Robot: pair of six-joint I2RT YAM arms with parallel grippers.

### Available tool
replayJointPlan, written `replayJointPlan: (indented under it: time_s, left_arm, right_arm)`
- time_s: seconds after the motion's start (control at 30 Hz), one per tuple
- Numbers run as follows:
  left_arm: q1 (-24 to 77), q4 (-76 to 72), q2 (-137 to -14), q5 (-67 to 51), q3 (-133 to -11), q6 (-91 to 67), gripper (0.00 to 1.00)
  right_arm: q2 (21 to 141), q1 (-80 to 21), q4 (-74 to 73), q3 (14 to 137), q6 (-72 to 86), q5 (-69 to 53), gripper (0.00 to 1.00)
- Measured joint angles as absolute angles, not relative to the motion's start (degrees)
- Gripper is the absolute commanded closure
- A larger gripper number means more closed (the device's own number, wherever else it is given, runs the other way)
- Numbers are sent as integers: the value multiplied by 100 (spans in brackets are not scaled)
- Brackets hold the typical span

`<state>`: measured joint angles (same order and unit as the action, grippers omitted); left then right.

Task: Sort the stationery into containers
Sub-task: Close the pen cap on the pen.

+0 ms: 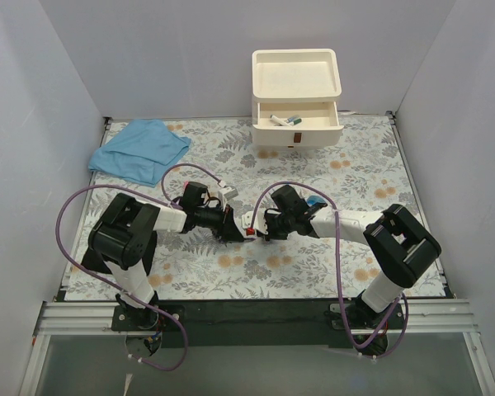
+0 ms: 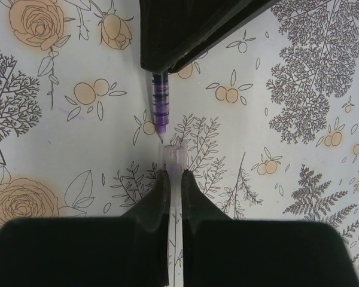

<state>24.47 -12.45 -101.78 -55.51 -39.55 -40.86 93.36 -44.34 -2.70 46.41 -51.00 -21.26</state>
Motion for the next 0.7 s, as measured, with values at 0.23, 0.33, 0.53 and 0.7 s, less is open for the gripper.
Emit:
replayJointPlan:
  time_s: [0.23,0.33,0.53,0.7]
  left_arm:
    - [2375,-1225,-10136,-5546,-3911,-4095,100]
    - [2373,-1223,-10134,-5548,-3911,-4095,100]
    - [2375,-1214,-10134,-5546,-3920,-4160,100]
    - [2375,-1201,-10134,-5551,-3975,-4235,100]
  right_arm:
    - [9338,-4440,-270,4646,-5118,-2123,99]
    - [9338,-4453,-270,4646,-5124,-2115,99]
    - [9365,-4493,-272,4674,-5142,-2084,99]
    - [9402,-4536,-272,4718,-5159,-2053,99]
